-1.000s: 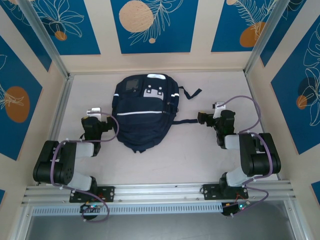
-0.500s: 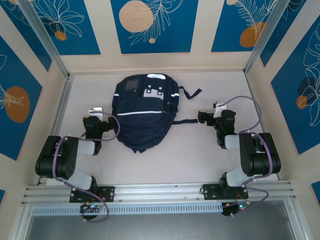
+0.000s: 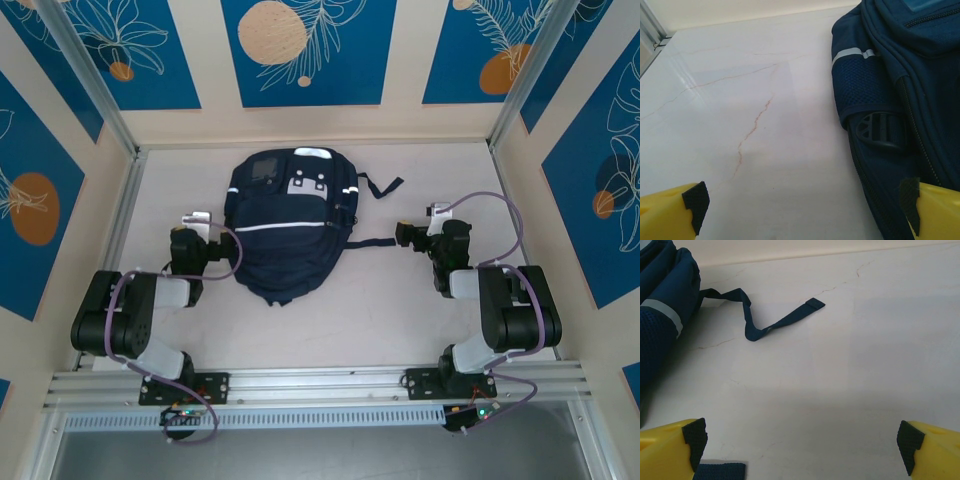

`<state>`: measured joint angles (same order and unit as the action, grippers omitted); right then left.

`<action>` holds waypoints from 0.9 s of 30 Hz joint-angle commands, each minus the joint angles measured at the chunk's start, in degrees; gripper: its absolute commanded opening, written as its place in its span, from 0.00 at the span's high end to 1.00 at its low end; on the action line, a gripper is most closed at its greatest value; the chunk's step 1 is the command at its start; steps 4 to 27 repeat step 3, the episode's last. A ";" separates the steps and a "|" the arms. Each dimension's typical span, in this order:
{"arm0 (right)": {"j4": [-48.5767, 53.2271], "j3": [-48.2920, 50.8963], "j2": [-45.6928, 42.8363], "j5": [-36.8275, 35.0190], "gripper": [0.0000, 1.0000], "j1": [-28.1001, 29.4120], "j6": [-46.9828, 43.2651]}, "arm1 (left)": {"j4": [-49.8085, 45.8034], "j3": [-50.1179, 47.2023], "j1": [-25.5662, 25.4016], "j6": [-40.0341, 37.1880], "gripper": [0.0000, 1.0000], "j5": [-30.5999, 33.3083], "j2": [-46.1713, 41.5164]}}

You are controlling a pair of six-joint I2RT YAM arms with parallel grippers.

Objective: Pack the student bag
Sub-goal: Reset both arms

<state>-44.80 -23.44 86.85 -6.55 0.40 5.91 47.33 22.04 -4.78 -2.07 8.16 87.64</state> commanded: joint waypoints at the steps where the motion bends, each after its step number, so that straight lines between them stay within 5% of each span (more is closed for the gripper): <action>1: -2.03 -0.20 0.44 0.65 0.01 -0.23 0.03 | 0.58 0.83 0.21 -0.13 0.00 -2.54 0.52; 27: -2.37 0.11 0.35 0.69 0.01 -0.23 -0.02 | 1.26 0.42 0.24 0.41 0.00 -0.69 0.43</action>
